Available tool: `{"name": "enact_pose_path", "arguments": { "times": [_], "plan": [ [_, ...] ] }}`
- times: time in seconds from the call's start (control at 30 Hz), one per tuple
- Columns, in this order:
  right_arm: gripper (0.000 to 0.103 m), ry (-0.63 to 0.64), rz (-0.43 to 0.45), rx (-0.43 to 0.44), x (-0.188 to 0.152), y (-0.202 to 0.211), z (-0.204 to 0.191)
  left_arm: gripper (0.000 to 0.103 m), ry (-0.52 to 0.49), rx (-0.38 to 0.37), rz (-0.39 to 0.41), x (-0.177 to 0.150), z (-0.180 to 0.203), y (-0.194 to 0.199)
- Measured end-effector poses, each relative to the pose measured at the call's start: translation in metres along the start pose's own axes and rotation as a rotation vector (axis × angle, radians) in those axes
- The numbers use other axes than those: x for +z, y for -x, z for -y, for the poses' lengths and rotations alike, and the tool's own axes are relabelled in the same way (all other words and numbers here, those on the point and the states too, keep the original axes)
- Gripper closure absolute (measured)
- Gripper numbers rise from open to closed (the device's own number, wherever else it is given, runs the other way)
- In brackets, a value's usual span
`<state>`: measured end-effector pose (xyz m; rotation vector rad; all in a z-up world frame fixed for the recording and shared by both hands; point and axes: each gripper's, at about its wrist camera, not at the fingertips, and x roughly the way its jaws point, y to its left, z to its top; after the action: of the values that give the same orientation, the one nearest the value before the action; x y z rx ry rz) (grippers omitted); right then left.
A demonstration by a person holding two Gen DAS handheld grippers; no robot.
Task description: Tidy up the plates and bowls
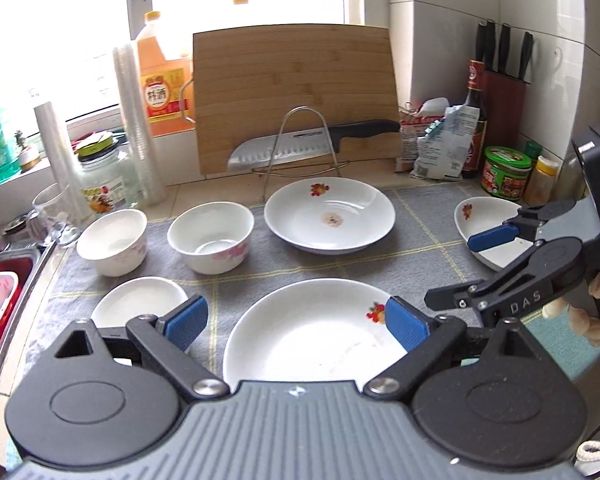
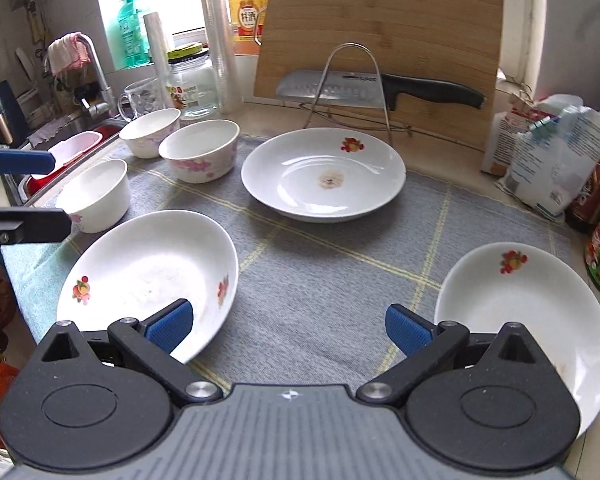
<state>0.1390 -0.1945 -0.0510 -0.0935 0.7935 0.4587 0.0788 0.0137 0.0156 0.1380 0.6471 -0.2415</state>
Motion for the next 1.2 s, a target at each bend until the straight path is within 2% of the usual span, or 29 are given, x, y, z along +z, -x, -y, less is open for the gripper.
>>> {"name": "enact_pose_path", "arguments": {
  "times": [0.13, 0.33, 0.53, 0.83, 1.03, 1.2],
  "plan": [
    [0.0, 0.022, -0.001, 0.006, 0.022, -0.013, -0.024, 0.008, 0.059, 0.047, 0.001, -0.025, -0.019, 0.024],
    [0.0, 0.097, -0.03, 0.071, 0.041, -0.035, -0.06, 0.008, 0.127, 0.144, -0.014, -0.054, -0.029, 0.05],
    [0.0, 0.177, -0.057, 0.178, 0.056, -0.055, -0.084, 0.008, 0.206, 0.198, -0.052, -0.066, -0.027, 0.053],
    [0.0, 0.202, -0.101, 0.257, 0.06, -0.071, -0.063, 0.008, 0.274, 0.24, -0.09, -0.072, -0.006, 0.048],
    [0.0, 0.222, -0.103, 0.307, 0.062, -0.074, -0.05, 0.008, 0.285, 0.268, -0.123, -0.071, 0.004, 0.042],
    [0.0, 0.202, -0.099, 0.332, 0.063, -0.076, -0.042, 0.008, 0.26, 0.262, -0.144, -0.07, 0.011, 0.037]
  ]
}}
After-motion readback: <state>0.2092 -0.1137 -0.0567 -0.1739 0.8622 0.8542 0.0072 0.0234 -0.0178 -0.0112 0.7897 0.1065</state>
